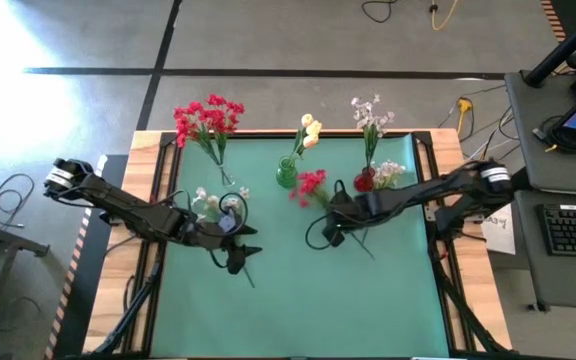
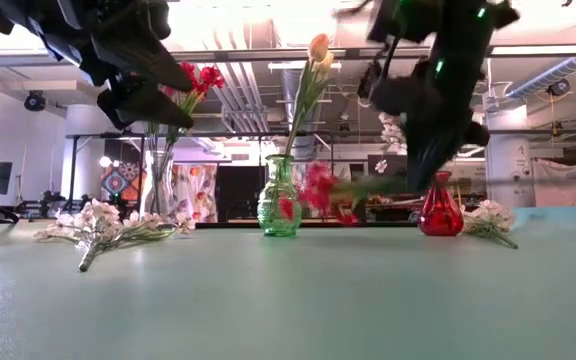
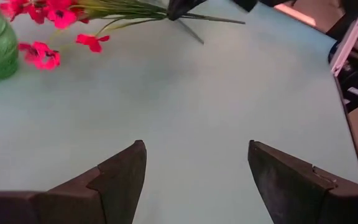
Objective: Sort flowers into vase by color
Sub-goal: Put the red flowers into the transparent vase
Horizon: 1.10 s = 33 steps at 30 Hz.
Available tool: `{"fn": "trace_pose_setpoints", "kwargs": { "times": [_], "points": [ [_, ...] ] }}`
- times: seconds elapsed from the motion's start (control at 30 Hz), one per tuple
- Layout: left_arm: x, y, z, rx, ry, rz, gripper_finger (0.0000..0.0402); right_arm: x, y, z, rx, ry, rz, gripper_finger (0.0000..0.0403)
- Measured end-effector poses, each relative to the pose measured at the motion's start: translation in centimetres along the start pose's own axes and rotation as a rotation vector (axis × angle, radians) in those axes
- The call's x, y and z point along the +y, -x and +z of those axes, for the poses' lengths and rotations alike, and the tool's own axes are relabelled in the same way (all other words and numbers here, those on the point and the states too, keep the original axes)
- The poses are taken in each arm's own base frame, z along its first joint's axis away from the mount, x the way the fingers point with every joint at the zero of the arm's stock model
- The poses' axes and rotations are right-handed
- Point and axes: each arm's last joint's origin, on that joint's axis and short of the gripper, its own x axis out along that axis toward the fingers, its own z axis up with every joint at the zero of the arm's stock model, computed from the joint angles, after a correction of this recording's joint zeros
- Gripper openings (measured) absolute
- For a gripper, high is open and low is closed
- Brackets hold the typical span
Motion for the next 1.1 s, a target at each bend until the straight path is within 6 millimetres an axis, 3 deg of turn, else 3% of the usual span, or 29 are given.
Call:
{"fn": "trace_pose_setpoints", "kwargs": {
  "times": [0.3,0.53,0.83,1.1],
  "points": [
    [-0.6,0.2,0.9,-0.088,-0.044,-0.06,0.0268,0.8,6.2,-2.1,-0.069,0.11,0.244,0.0013],
    [-0.8,0.2,1.2,-0.116,-0.051,-0.076,0.0268,1.6,9.0,-3.0,-0.183,0.187,0.392,0.0013],
    [-1.8,-0.4,2.3,-0.269,-0.093,-0.156,0.0268,5.4,9.4,-1.6,-0.502,0.35,0.629,0.0013],
    [-3.2,-1.7,3.3,-0.486,-0.153,-0.265,0.0268,9.0,7.1,-0.2,-0.805,0.468,0.662,0.0013]
  ]
}}
